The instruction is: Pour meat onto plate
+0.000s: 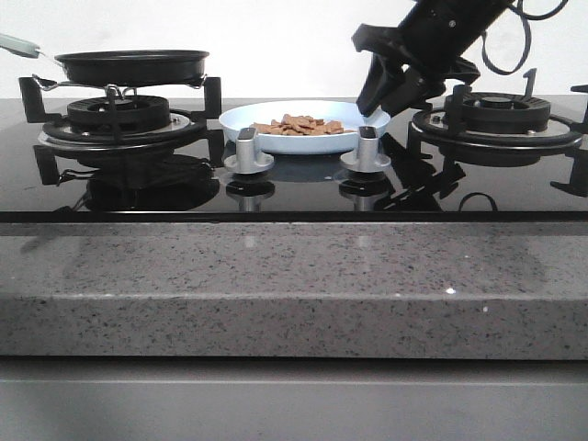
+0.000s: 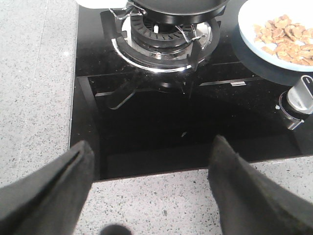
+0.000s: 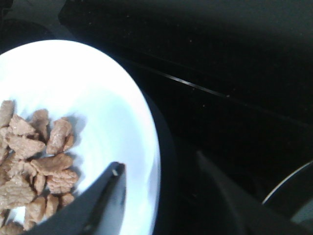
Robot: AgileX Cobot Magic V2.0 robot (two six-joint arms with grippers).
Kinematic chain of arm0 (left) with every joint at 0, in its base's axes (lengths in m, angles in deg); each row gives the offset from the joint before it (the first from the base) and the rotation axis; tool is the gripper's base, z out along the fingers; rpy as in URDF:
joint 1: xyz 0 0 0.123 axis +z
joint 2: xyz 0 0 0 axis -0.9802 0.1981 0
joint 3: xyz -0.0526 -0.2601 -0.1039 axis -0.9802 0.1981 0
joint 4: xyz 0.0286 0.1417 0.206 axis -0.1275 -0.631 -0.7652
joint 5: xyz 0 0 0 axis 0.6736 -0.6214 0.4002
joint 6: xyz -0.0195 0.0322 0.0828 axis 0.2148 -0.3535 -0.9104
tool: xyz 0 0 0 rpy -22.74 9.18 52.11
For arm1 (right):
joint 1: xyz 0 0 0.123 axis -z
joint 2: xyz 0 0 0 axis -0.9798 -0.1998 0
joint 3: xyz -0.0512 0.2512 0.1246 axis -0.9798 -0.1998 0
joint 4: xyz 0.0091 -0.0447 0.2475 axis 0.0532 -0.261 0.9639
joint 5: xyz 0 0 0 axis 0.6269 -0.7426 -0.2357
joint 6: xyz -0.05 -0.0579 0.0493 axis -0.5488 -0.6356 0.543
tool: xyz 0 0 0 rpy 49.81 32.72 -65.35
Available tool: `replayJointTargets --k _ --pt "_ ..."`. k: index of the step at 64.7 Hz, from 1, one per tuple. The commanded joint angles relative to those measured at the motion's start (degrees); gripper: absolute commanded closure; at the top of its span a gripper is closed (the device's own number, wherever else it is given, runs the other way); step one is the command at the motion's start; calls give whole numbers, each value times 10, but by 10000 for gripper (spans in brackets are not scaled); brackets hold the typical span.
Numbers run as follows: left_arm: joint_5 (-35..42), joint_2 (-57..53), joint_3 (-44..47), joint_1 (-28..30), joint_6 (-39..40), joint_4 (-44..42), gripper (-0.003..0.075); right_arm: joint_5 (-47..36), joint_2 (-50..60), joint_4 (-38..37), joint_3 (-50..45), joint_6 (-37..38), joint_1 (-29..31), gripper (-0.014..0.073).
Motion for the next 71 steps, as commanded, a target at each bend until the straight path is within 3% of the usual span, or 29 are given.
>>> replayJointTargets --k 1,19,27,34,47,64,71 --pt "37 -3 -15 -4 5 5 227 -23 44 16 20 -4 3 148" --pt "37 -3 -15 -4 5 6 227 52 116 13 5 -2 3 186" --pt "36 -3 -15 -4 5 6 227 47 185 9 -67 -2 3 272" --pt "36 -3 -15 -4 5 6 227 31 253 4 -143 -2 3 286" --pt "36 -3 -15 -4 5 6 227 -11 405 -54 -299 6 3 286" --pt "36 -3 -15 -4 5 4 227 25 590 -227 -434 153 3 286" --pt "36 -3 -15 -4 5 4 227 60 654 -249 -468 182 3 286"
